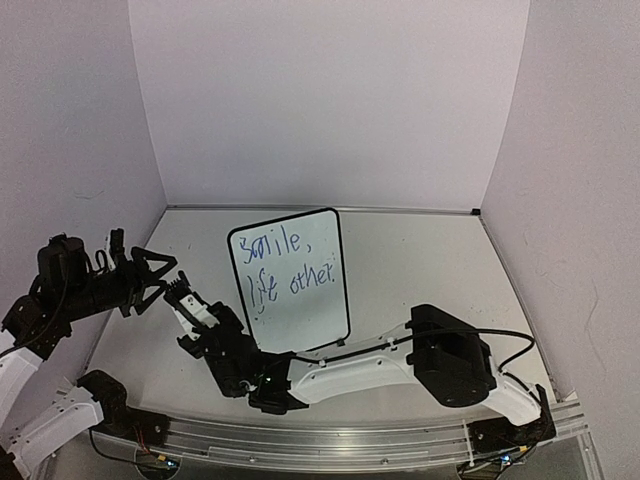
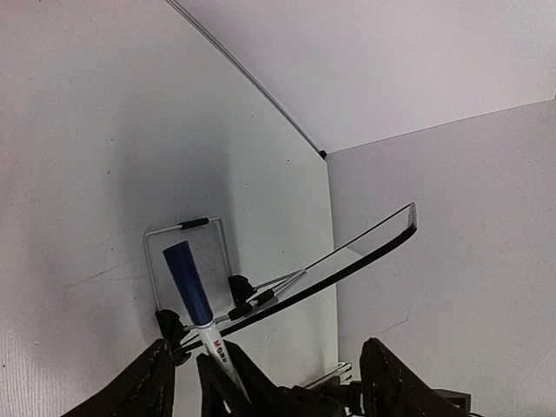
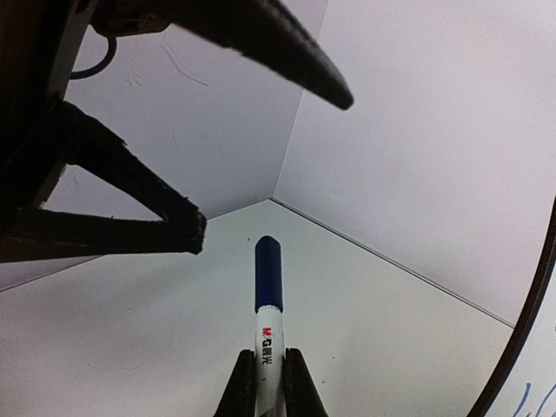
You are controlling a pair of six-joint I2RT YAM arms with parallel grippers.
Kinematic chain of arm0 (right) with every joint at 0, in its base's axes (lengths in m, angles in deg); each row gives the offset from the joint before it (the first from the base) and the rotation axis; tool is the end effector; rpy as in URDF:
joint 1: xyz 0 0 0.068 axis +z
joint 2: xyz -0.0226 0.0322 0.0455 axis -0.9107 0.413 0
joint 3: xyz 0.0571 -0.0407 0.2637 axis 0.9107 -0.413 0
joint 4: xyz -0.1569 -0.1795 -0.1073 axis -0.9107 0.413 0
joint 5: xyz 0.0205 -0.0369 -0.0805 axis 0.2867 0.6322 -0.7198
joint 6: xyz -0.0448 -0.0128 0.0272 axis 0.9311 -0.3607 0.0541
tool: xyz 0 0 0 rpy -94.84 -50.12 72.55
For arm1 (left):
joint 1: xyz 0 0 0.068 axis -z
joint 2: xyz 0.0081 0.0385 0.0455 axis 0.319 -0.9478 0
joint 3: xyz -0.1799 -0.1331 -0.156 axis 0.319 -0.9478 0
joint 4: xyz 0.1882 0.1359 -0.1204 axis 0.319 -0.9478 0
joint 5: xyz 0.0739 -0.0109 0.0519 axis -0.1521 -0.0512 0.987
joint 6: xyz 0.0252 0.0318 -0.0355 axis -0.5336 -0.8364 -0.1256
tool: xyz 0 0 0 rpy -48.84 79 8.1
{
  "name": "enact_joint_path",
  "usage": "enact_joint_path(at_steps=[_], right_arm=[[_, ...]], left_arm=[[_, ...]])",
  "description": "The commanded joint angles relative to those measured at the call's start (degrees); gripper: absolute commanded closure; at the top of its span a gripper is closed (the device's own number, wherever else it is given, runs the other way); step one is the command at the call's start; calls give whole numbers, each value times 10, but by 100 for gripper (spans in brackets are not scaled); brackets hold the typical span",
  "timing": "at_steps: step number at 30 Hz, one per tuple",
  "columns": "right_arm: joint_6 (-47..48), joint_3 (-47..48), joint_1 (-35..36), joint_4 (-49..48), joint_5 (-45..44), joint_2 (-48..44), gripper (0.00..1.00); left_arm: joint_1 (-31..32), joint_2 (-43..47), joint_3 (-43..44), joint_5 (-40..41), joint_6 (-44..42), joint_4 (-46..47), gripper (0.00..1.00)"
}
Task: Write a sentence on the whiteboard
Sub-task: Insert the pen cap into the whiteboard marker, then pass from the right arm to the left
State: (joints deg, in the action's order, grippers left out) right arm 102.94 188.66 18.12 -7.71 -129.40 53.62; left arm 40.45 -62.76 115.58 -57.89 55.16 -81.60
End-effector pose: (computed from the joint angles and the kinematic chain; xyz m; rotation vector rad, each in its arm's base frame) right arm 0.0859 0.5545 0.2070 -0.6825 1.3315 0.3529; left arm 0.1024 -0.0538 0.2994 -0.4028 2.0630 -1.2168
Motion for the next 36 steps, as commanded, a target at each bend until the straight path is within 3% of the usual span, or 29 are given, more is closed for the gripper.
enact_joint_path(at_steps=[1, 9, 20, 36], right_arm=[[-12, -38, 4, -54, -1, -81, 100], [-39, -120, 10, -82, 57, -143, 100], [-29, -118, 19, -78, 80, -140, 100], [-28, -107, 22, -70, 91, -133, 100]], left_arm=[[1, 15, 39, 17, -34, -45, 25], [1, -14, 30, -17, -21, 14, 18], [1, -32, 17, -50, 1, 84, 16], [1, -33, 2, -58, 25, 92, 70]])
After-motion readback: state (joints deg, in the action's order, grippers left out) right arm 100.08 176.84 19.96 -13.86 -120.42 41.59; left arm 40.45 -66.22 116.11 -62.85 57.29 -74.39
